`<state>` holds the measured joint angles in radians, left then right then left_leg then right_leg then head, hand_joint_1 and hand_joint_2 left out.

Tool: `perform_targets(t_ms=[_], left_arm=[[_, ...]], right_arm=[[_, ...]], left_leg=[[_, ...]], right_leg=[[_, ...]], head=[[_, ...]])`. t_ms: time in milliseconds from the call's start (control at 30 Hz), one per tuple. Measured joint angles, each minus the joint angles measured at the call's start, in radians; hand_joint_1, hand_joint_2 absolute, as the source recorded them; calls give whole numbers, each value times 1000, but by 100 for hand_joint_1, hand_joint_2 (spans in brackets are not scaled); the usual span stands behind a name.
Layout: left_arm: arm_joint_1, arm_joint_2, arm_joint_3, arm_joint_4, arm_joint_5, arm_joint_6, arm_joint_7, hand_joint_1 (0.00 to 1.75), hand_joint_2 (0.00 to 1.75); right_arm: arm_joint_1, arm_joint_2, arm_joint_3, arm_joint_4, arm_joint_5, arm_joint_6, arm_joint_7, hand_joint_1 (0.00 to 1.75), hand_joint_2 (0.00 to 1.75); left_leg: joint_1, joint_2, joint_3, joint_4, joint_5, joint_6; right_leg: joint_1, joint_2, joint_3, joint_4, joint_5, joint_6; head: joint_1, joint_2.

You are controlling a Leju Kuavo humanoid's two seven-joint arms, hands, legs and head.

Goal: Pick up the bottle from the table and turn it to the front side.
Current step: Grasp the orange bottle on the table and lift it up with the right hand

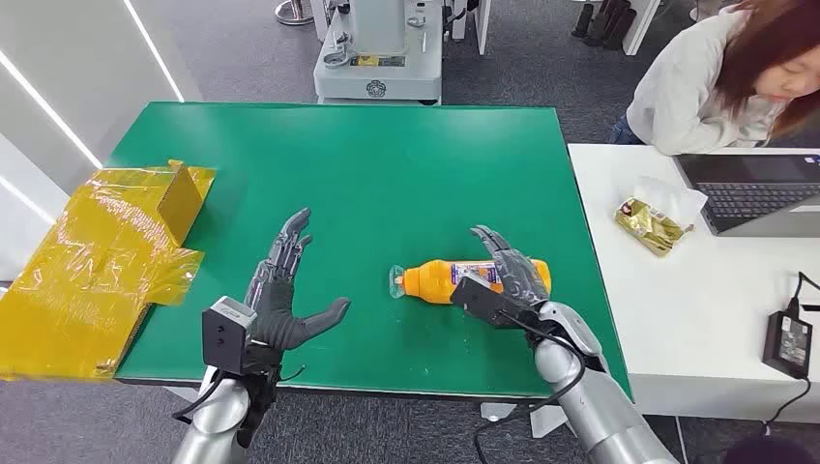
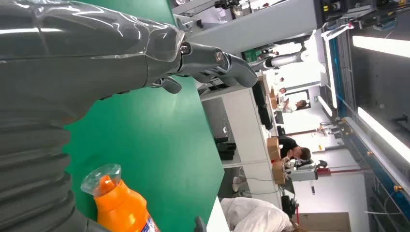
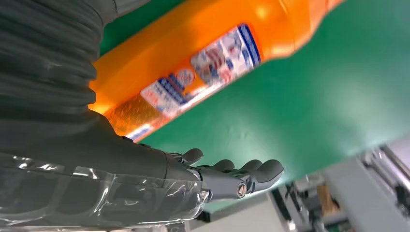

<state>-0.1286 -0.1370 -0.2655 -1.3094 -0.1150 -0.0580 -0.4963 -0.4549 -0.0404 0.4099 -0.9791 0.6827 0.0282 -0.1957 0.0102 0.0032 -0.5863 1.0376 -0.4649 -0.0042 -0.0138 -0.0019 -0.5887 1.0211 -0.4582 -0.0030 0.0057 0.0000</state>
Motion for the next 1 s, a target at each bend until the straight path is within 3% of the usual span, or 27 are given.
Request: perform_targets(t_ms=[167,467,833,967,1000], left_arm=[[0,6,0,12,27,-23,8,0,175],[2,16,0,30,91,-79,15,0,175],[3,21,0,40,94,-68,25,0,175],[2,21,0,48,93,-62,25,0,175],[2,21,0,49,93,-61,25,0,175]], right_arm=[[-33,-20,53,54,19,47,27,0,175],[-110,-117,148,111,29,134,59,0,175],[-104,-244,173,101,48,97,106,0,175],[-85,-258,173,86,51,75,118,175,175],[-81,-260,172,84,51,71,119,175,175]], left_leg=[[0,0,-1,0,0,0],[0,-2,-2,2,0,0],[0,-2,-3,3,0,1],[0,-2,-3,3,0,1],[0,-2,-2,3,0,1]], right_leg=[[0,0,0,0,0,0],[0,-2,0,0,1,1],[0,-2,0,-1,2,2],[0,-2,0,-1,1,2],[0,-2,0,-1,1,2]], head=[[0,0],[0,0],[0,0],[0,0],[0,0]])
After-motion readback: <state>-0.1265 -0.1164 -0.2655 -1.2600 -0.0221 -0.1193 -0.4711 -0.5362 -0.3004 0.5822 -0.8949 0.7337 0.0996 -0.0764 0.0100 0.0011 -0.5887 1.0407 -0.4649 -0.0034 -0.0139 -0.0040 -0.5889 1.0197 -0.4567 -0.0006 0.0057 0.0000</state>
